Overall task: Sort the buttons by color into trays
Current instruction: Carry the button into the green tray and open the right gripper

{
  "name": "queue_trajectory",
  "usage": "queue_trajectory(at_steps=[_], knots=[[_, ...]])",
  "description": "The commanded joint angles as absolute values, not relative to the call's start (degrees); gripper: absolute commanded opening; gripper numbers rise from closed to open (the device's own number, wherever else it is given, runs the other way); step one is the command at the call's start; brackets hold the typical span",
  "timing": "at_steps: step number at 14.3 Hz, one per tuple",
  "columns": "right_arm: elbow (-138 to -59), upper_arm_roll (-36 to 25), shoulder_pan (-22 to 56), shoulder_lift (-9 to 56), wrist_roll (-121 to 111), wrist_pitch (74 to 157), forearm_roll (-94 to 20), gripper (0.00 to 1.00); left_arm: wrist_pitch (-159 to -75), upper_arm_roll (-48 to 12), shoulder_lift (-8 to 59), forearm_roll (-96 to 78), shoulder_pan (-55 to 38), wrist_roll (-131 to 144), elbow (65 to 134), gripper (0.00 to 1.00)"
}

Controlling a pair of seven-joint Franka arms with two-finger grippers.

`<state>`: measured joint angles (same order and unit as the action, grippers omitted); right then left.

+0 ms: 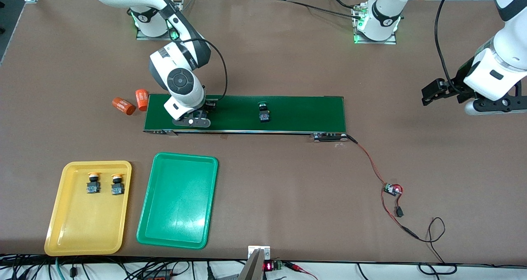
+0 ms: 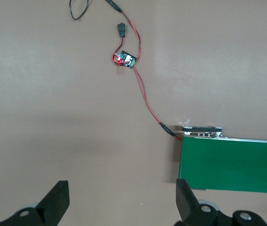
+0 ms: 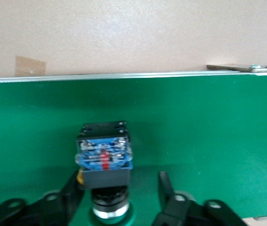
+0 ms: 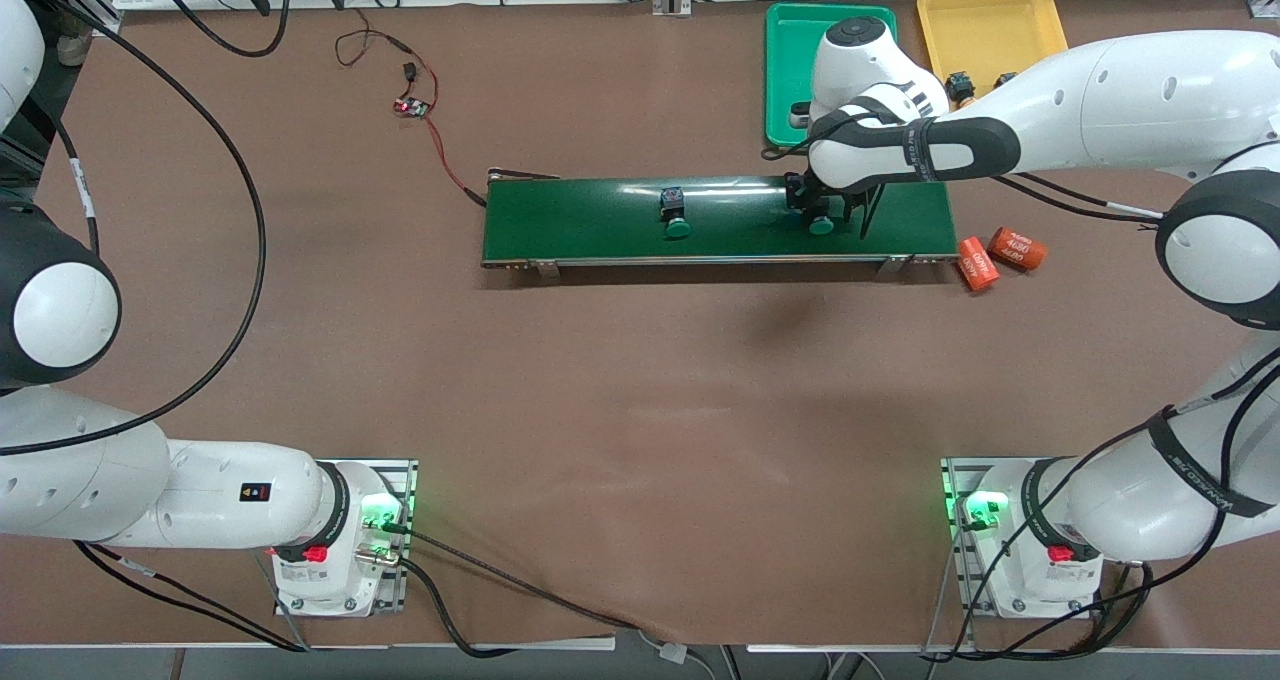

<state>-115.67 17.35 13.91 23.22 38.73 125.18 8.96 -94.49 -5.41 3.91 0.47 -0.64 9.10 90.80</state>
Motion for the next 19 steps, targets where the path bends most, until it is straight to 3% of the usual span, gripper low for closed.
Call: queue_trajectory(at_steps=[1,4,7,10,15,19], knots=[[-116.1,17.4,13.7,22.7,37.4,124.6,8.4,0.35,-94.4,-5.4,4.6,2.4,-1.1,1.6,89.1,1.0],[-115.8,17.3,13.4,22.5,37.0,124.6,8.4,0.16,-94.1,-5.4,4.5,2.4,-0.7,-0.3,89.2,1.0],[-114.4,16.5,11.3,18.4,36.0,124.6,8.4,0.14,-94.3,-5.4,4.5,2.4,-0.8,-0.2,89.2,1.0],[-108.2,14.7,8.2,19.0,30.6,125.3,9.2,0.14,-94.6,-5.4,4.2,2.3,-0.7,-0.3,89.6,1.0],[-89.9,8.5,6.9,30.3,15.1,128.3,9.8,0.14,-99.3,-5.7,1.0,2.3,-0.7,-0.2,94.7,1.0],[-86.6,8.3,6.1,39.3,9.2,142.7,9.8,0.14,-100.5,-5.7,-0.5,2.1,-0.7,0.3,97.1,1.0]])
